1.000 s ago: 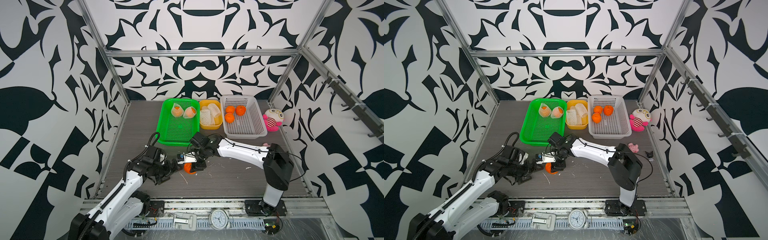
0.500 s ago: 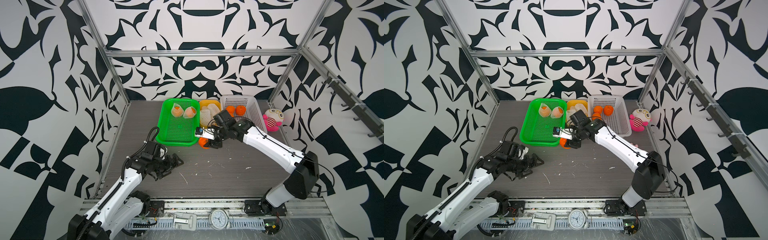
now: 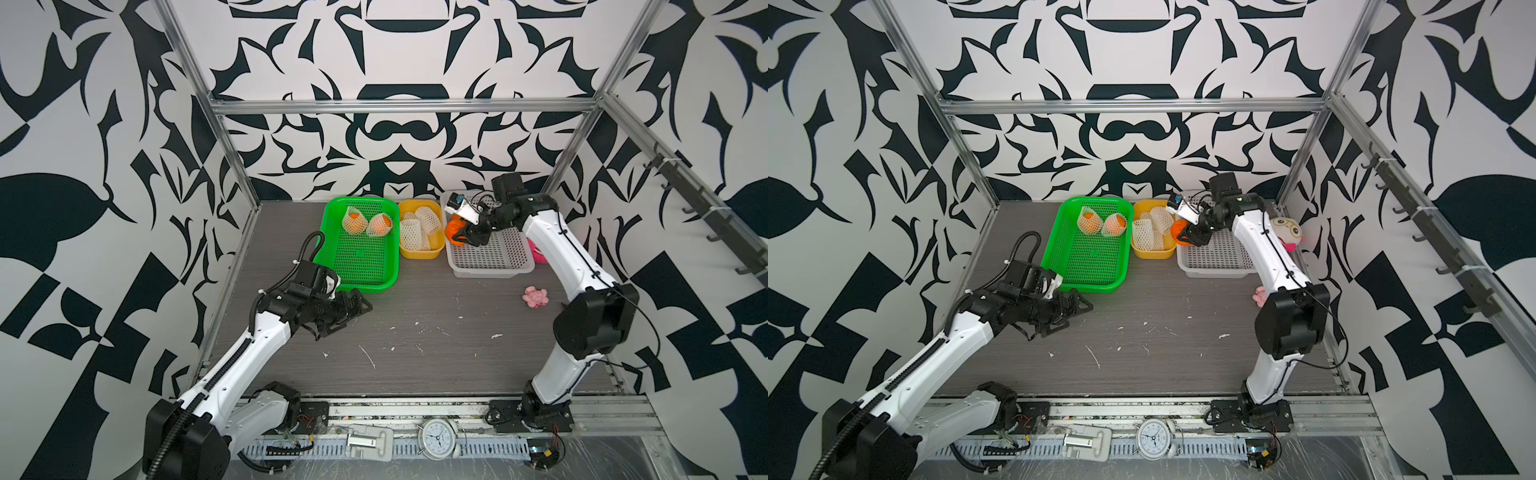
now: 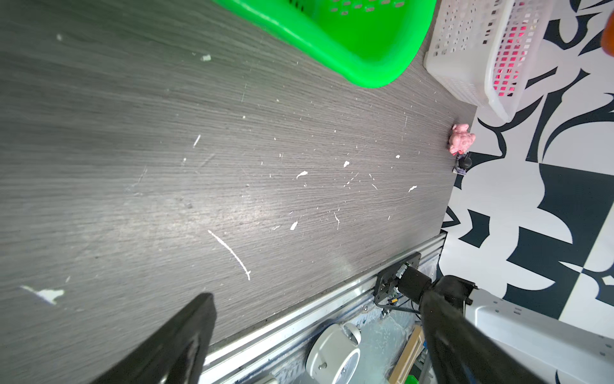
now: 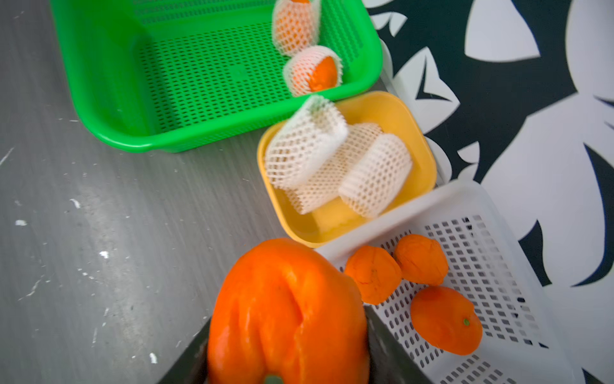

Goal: Remove foam nets from oranges
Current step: Place the orange in the basket.

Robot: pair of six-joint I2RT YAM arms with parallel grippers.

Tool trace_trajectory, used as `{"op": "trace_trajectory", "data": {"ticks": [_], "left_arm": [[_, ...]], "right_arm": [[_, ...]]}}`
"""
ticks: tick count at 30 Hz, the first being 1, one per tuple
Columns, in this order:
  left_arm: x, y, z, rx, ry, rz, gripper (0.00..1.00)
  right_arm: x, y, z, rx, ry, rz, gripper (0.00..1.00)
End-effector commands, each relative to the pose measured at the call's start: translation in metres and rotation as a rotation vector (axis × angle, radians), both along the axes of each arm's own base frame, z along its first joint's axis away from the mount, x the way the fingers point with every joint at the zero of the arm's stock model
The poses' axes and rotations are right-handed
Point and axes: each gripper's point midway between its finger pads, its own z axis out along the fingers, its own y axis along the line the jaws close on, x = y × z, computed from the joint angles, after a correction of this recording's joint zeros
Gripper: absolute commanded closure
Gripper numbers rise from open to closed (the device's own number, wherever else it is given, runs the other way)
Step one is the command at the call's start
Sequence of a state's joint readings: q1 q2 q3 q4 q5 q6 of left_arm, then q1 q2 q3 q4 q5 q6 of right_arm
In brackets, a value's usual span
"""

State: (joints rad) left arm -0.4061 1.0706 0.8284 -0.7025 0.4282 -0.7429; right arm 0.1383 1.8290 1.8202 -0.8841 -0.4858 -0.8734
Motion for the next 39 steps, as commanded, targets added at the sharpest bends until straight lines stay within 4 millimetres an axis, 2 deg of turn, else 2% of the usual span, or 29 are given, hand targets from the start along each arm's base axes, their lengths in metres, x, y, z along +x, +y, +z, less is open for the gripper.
{"op": "trace_trajectory", "data": {"ticks": [1, 8, 14, 29, 39], "left_arm": [[0.001, 0.004, 0.005, 0.036, -0.005, -0.016, 0.01], [0.011, 0.004, 0.008, 0.05, -0.008, -0.005, 0.01], [0.019, 0.002, 0.007, 0.063, 0.006, -0.007, 0.01], [0.022, 0.002, 0.003, 0.07, 0.016, -0.007, 0.0], [0.022, 0.002, 0.003, 0.068, 0.016, -0.003, 0.01]], "right_arm": [[0.023, -0.024, -0.005, 0.061, 0.069, -0.019, 0.57], [0.086, -0.087, -0.057, -0.004, 0.143, -0.203, 0.56], [0.112, -0.114, -0.088, -0.06, 0.152, -0.285, 0.52], [0.115, -0.118, -0.129, -0.07, 0.211, -0.314, 0.43], [0.115, -0.118, -0.145, -0.075, 0.223, -0.325, 0.33]]}}
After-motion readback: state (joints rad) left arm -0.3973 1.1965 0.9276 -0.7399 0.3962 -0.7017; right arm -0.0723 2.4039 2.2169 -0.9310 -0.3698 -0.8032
